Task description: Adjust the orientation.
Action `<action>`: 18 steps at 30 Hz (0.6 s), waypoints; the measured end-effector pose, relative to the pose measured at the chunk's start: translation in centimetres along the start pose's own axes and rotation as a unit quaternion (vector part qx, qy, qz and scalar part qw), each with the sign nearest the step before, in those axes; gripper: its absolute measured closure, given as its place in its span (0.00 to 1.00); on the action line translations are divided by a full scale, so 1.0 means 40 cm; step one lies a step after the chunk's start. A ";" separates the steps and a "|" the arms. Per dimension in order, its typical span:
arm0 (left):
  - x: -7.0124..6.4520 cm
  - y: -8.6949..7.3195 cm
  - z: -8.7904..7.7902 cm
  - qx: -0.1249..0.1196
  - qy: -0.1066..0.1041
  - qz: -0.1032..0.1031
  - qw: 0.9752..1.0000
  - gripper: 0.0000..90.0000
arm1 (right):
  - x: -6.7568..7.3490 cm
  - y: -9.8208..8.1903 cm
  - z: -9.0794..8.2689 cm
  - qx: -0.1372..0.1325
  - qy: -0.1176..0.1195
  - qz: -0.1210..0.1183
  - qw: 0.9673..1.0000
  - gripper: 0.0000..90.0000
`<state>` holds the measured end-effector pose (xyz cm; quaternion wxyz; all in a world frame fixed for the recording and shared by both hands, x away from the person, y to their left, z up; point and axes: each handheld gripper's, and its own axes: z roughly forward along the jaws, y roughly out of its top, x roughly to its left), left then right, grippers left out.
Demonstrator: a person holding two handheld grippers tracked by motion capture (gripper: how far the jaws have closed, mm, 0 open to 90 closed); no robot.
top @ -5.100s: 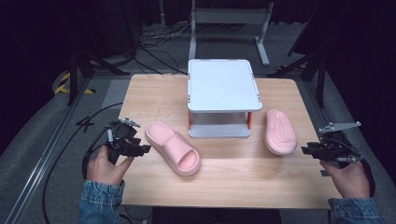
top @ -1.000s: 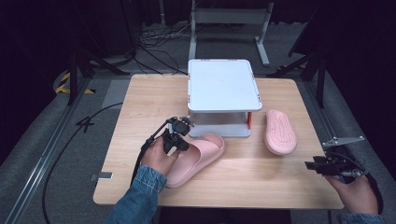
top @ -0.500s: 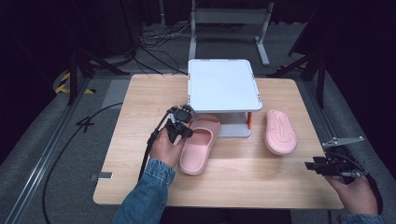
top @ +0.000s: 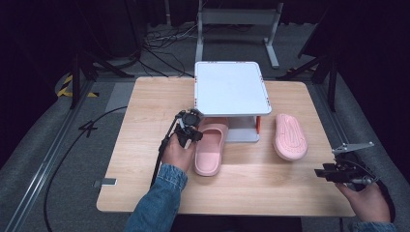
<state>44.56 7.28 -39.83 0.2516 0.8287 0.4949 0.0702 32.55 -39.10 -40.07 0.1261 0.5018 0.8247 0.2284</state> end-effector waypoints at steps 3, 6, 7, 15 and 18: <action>-0.001 -0.002 -0.010 -0.005 -0.004 0.002 1.000 0.75 | 0.000 0.002 -0.001 0.000 -0.001 0.001 1.000 0.61; 0.001 -0.008 -0.026 -0.004 -0.003 0.014 1.000 0.61 | 0.002 0.005 -0.002 -0.001 0.001 -0.001 1.000 0.60; 0.004 -0.012 -0.033 -0.003 -0.005 0.019 1.000 0.61 | 0.002 0.007 -0.001 -0.002 0.000 -0.003 1.000 0.60; -0.006 -0.065 -0.108 0.026 -0.011 0.055 0.998 0.56 | 0.005 0.020 0.006 -0.002 0.002 -0.011 1.000 0.60; -0.020 -0.091 -0.118 0.050 -0.021 0.076 0.996 0.57 | 0.007 0.021 0.007 -0.002 0.004 -0.014 1.000 0.60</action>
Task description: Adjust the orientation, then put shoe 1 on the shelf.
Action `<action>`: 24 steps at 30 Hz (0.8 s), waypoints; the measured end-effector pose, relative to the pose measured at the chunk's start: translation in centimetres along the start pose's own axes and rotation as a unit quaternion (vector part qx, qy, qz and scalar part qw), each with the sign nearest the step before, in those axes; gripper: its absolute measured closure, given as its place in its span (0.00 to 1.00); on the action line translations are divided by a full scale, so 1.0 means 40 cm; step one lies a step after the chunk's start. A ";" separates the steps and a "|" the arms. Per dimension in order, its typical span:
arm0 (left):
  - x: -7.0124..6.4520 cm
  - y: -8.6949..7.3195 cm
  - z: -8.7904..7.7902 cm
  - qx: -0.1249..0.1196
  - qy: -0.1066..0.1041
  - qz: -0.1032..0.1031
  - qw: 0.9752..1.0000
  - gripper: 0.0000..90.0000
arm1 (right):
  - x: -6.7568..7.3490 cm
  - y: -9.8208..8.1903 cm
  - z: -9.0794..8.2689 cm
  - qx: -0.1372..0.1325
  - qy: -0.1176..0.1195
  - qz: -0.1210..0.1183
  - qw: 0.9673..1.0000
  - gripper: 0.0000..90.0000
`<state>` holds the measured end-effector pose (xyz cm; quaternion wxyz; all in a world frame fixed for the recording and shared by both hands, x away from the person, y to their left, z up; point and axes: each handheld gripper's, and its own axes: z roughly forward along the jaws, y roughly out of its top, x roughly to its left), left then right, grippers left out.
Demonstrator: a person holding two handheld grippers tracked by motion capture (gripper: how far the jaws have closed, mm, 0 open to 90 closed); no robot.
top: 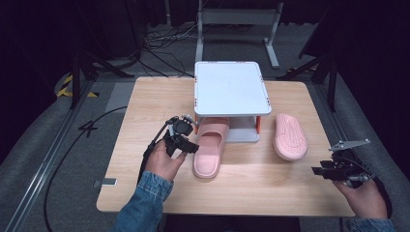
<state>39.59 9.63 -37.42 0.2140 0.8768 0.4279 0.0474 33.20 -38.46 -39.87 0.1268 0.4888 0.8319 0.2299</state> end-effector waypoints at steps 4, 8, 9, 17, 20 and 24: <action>-0.044 -0.034 0.016 0.052 -0.014 0.023 0.998 0.72 | -0.001 -0.001 -0.003 0.000 -0.002 0.002 1.000 0.59; -0.065 -0.054 0.037 0.089 -0.026 0.042 0.995 0.76 | -0.001 0.004 -0.003 -0.003 -0.003 -0.001 1.000 0.58; -0.070 -0.060 0.042 0.094 -0.029 0.045 0.994 0.76 | 0.001 0.006 -0.002 -0.004 -0.002 -0.003 1.000 0.58; -0.090 -0.074 0.111 0.149 -0.055 0.040 0.987 0.75 | 0.010 0.014 0.011 -0.001 0.000 -0.012 1.000 0.57; -0.094 -0.073 0.127 0.158 -0.052 0.040 0.985 0.75 | 0.011 0.015 0.010 -0.002 0.001 -0.013 1.000 0.57; -0.104 -0.064 0.133 0.150 -0.049 0.045 0.986 0.72 | 0.015 0.015 0.012 -0.004 0.001 -0.018 1.000 0.57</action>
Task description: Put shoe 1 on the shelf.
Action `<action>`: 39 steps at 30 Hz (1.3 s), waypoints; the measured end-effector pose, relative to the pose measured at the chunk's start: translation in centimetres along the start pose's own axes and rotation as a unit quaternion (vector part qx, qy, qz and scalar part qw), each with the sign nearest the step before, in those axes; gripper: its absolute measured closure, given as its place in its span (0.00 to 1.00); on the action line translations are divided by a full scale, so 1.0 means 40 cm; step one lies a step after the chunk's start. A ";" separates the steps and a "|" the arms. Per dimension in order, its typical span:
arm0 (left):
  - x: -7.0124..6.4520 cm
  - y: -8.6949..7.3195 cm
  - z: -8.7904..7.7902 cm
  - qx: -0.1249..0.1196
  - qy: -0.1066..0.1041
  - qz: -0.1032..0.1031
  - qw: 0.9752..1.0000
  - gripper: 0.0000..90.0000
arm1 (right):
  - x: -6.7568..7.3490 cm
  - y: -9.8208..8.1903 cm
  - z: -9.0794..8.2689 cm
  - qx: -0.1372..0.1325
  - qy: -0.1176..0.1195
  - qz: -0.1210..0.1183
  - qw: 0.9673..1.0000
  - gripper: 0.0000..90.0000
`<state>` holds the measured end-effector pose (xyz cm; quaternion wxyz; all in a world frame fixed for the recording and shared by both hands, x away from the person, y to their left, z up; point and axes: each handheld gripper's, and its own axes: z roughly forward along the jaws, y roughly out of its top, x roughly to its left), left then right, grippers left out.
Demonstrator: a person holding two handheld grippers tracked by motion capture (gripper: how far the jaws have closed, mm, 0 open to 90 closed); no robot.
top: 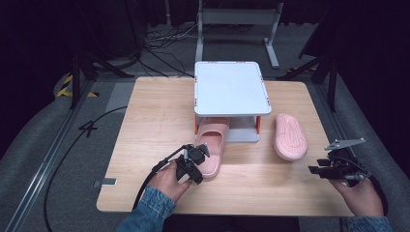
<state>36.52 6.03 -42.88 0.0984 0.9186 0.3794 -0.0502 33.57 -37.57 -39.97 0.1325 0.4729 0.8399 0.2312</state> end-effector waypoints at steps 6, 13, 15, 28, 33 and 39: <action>-0.031 0.031 0.012 -0.006 -0.005 0.018 1.000 0.69 | 0.002 -0.012 -0.008 0.002 -0.005 0.004 1.000 0.57; -0.070 0.054 0.018 0.001 -0.004 0.033 0.999 0.67 | -0.007 -0.037 -0.023 0.001 -0.011 0.016 1.000 0.57; -0.085 0.049 0.012 0.006 -0.010 0.039 0.999 0.67 | -0.008 -0.039 -0.025 0.000 -0.012 0.015 1.000 0.57; -0.088 0.063 0.033 -0.022 0.020 0.032 0.999 0.82 | -0.001 -0.037 -0.023 0.001 -0.010 0.012 1.000 0.57; -0.051 0.079 0.023 -0.039 0.034 0.009 0.999 0.85 | 0.001 -0.039 -0.020 0.005 -0.010 0.013 1.000 0.57; -0.017 0.106 0.019 -0.054 0.048 -0.009 0.997 0.84 | 0.000 -0.048 -0.018 0.008 -0.013 0.015 1.000 0.57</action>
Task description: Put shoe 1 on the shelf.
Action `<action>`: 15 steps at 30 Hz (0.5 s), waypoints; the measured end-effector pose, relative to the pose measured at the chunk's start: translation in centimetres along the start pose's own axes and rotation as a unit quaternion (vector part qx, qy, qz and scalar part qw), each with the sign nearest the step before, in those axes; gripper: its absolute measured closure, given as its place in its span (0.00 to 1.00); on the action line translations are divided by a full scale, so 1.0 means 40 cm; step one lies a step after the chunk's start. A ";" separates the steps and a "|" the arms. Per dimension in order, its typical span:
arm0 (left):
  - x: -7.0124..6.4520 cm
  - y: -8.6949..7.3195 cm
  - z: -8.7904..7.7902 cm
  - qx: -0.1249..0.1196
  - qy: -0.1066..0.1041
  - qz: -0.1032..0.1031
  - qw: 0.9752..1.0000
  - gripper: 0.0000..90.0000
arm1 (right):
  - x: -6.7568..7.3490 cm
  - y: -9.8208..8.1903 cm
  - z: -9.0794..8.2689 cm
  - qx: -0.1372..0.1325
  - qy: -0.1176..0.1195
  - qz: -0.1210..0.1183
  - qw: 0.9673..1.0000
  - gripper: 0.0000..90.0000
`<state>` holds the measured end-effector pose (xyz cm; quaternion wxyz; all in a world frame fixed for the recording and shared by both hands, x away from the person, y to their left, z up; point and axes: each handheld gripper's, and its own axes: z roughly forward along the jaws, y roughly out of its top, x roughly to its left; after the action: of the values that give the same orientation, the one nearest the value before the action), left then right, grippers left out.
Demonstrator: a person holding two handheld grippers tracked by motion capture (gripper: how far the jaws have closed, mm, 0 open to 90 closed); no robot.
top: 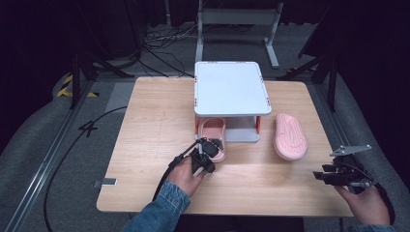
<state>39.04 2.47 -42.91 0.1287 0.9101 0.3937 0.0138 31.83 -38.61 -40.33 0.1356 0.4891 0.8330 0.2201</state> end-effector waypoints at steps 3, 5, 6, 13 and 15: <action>0.012 0.019 0.005 0.000 0.001 0.000 1.000 0.84 | -0.002 -0.008 -0.001 0.001 -0.002 0.005 1.000 0.57; 0.014 0.025 0.008 -0.002 0.001 -0.003 1.000 0.84 | -0.002 -0.010 -0.002 0.002 -0.001 0.006 1.000 0.57; 0.018 0.031 0.010 -0.001 0.002 -0.002 1.000 0.84 | -0.001 -0.012 -0.002 0.003 -0.002 0.006 1.000 0.57; 0.065 0.075 0.027 -0.002 0.023 -0.014 1.000 0.83 | -0.007 -0.025 -0.009 0.002 -0.008 0.013 1.000 0.57; 0.076 0.085 0.029 -0.008 0.028 -0.024 0.999 0.83 | -0.009 -0.027 -0.010 0.002 -0.008 0.015 1.000 0.57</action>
<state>43.72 2.16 -43.42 0.1248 0.8985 0.4189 0.0391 30.99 -39.46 -40.52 0.1377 0.5034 0.8251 0.2165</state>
